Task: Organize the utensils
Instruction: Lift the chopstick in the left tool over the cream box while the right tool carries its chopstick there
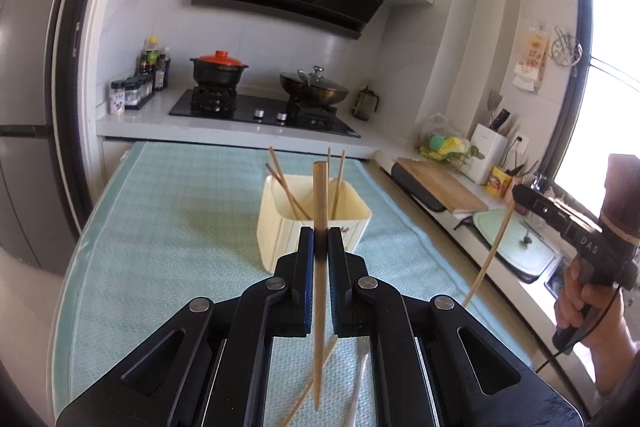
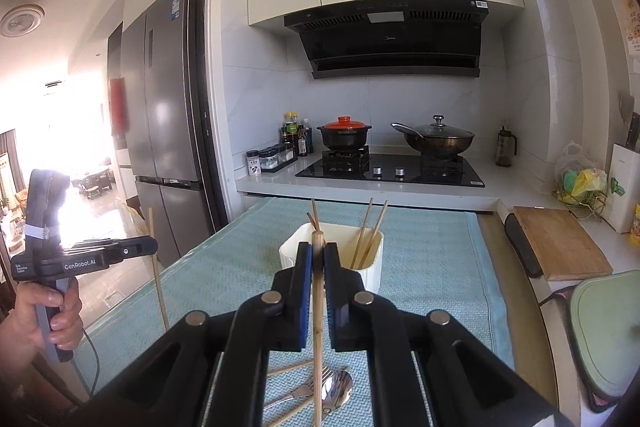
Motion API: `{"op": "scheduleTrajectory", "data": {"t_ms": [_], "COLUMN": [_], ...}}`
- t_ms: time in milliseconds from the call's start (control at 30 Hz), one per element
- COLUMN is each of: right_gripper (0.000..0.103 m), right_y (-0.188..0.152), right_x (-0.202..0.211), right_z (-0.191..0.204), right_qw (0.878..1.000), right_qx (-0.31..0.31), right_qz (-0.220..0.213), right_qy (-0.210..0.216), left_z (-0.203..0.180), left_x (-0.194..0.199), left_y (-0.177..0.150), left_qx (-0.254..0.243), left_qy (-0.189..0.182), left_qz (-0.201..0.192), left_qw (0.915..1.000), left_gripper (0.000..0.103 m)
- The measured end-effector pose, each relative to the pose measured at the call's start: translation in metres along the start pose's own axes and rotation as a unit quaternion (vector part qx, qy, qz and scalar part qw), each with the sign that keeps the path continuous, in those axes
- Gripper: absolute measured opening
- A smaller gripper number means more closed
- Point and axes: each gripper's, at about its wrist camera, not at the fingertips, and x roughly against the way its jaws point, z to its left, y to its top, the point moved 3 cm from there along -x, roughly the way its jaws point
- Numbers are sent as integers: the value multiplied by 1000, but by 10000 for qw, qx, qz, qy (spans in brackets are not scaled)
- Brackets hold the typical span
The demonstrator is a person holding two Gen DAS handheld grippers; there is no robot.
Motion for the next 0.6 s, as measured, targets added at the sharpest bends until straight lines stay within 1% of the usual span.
{"op": "scheduleTrajectory", "data": {"t_ms": [100,200,367,467,533,600], "right_gripper": [6,6,6,6,6,6], "right_y": [19,43,91,115,125,132], "right_x": [-13,-29,-64,-85,-102,-123], "right_z": [1,-1,-14,-22,-27,-34], "right_qw": [9999,9995,9985,9972,9966,9966], "right_qx": [100,184,84,37,11,-74], "right_qz": [-85,-257,-539,-731,-820,-817], "right_qy": [8,-29,-86,-138,-125,-73], "left_z": [2,2,0,1,3,7], "left_x": [-6,-15,-38,-59,-77,-97], "left_y": [30,64,118,142,151,156], "left_qx": [37,51,108,146,187,239], "left_qy": [-22,-50,-39,17,76,116], "left_qz": [-199,-439,-768,-886,-887,-829], "left_qw": [9998,9990,9970,9960,9959,9962], "left_gripper": [5,5,5,5,5,5]}}
